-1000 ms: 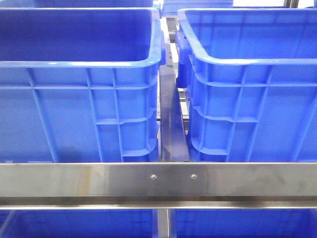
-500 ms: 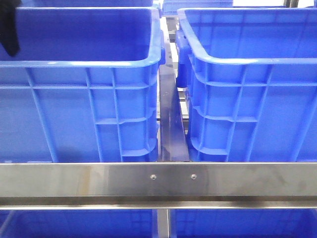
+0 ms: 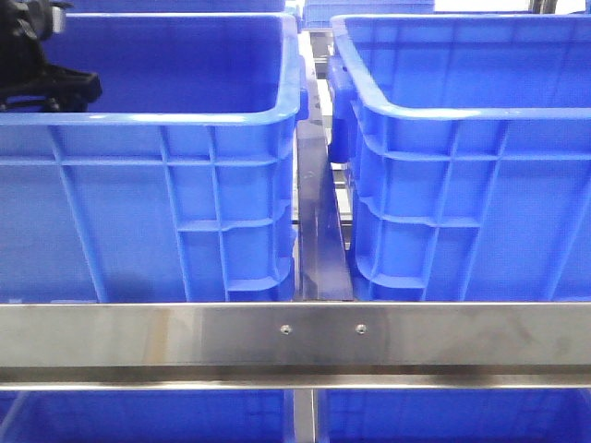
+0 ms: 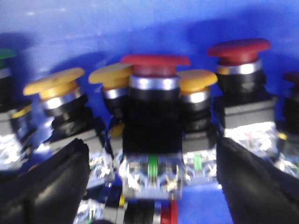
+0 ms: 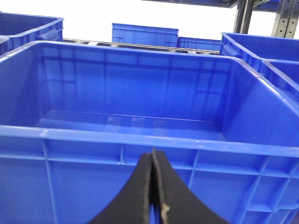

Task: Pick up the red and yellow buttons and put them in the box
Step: 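Lower the left gripper into the button bin and grasp a red-capped button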

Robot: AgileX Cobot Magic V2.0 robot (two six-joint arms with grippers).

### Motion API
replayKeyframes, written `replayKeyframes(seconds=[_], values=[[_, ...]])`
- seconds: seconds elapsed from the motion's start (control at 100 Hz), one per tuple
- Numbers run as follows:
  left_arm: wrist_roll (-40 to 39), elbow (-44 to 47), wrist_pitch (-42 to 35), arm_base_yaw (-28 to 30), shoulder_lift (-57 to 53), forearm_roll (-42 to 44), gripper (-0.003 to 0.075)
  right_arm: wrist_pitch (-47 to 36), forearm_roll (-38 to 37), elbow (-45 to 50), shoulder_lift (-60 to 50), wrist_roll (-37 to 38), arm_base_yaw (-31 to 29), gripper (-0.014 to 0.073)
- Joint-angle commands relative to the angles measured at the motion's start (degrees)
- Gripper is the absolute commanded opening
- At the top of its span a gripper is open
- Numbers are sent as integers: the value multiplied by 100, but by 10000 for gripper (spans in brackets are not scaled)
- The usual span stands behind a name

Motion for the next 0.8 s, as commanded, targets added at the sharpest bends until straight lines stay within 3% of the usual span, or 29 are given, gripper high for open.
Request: replayKeyframes(seconds=[0.0,0.2,0.44,0.54,0.79], values=[[12,-194,-171,-53,-220,10,512,-432,-68,-110,-155,1,9,-69],[12,-194,-180,-53,-198,22,475,-432,-68,-110,-155,1,9,-69],[12,-194,-169,-53,-198,34,203,-432,-68,-110,-155,1,9,-69],[12,-194,-169,-53,-198,34,130,-432,-68,-110,-155,1,9,-69],[149,-194,-112,-62,-388,-18,106,-432,-68,-110,-155,1,9,-69]])
